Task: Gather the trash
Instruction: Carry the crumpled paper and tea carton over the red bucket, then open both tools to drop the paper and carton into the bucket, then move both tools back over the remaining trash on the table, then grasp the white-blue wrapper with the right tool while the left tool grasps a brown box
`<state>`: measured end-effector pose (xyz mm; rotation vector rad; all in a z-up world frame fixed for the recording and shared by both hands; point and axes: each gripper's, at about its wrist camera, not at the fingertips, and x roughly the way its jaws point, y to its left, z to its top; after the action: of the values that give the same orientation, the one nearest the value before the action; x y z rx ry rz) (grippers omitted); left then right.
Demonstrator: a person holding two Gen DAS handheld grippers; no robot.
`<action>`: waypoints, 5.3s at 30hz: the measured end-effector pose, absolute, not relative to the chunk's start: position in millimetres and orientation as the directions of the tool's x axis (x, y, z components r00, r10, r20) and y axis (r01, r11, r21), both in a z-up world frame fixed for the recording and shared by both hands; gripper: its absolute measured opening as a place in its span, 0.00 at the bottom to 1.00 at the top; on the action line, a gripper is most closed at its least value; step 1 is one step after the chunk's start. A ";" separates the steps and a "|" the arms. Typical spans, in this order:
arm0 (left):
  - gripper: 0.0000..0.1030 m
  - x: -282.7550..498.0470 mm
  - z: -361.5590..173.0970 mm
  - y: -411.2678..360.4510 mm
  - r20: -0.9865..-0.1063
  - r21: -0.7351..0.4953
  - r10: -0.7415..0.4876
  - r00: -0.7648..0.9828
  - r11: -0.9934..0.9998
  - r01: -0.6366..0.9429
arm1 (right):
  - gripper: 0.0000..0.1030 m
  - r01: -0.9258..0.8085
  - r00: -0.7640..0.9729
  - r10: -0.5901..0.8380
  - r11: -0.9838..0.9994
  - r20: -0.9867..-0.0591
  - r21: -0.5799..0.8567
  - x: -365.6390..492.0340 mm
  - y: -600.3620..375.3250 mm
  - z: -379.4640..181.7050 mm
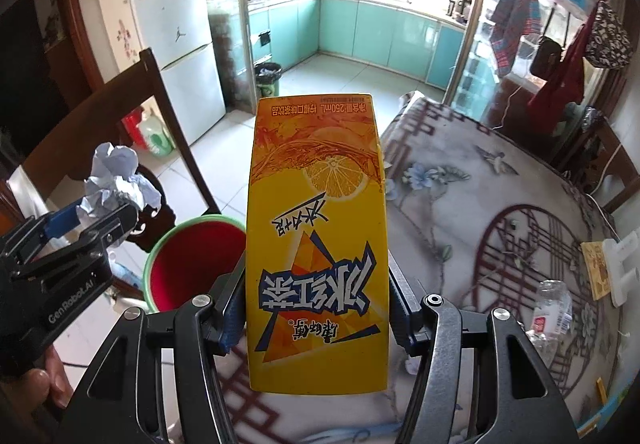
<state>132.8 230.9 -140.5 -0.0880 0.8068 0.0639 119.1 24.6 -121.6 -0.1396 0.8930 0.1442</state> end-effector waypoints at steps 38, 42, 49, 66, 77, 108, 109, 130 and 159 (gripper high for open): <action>0.64 182.6 -226.1 271.3 -0.858 -0.100 0.006 0.513 0.979 -0.178 | 0.81 -0.228 0.401 0.220 0.964 -0.889 0.135 147.6 41.5 -191.3; 0.64 172.1 -214.9 254.3 -0.848 -0.092 0.007 0.530 0.983 -0.160 | 0.81 -0.220 0.432 0.205 0.968 -0.878 0.118 134.4 28.0 -180.8; 0.64 144.3 -191.3 215.5 -0.823 -0.082 0.007 0.568 0.988 -0.132 | 0.82 -0.201 0.492 0.187 0.975 -0.850 0.097 107.2 -4.5 -156.9; 0.64 55.2 -113.4 74.3 -0.733 -0.067 -0.057 0.678 0.998 0.011 | 0.86 -0.133 0.668 0.132 0.989 -0.732 0.056 29.6 -104.5 -91.3; 0.69 4.3 -61.2 22.5 -0.638 -0.005 -0.023 0.770 1.000 0.025 | 0.97 -0.081 0.777 0.115 0.993 -0.619 0.083 -8.9 -159.3 -57.6; 0.69 -24.2 -64.9 -57.2 -0.647 -0.006 -0.123 0.753 0.988 0.156 | 0.99 0.049 0.778 0.001 0.997 -0.629 0.062 -53.8 -231.8 -61.1; 0.69 -23.2 -68.1 -59.8 -0.652 -0.007 -0.128 0.747 0.987 0.163 | 0.99 0.055 0.773 -0.003 0.997 -0.635 0.062 -53.9 -233.9 -63.1; 0.69 -12.9 -166.9 -109.4 -0.817 -0.070 -0.252 0.518 0.936 0.345 | 0.99 0.206 0.412 -0.017 0.976 -0.911 0.075 -39.9 -314.8 -215.4; 0.69 -12.3 -271.2 -183.1 -0.927 -0.228 -0.346 0.148 0.829 0.510 | 0.27 0.272 0.441 0.084 0.936 -0.893 0.222 -29.6 -370.2 -197.4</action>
<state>-12.3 -183.1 -271.2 0.1523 1.2828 -0.6187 -29.6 -370.2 -197.4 0.3590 1.1141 -0.1200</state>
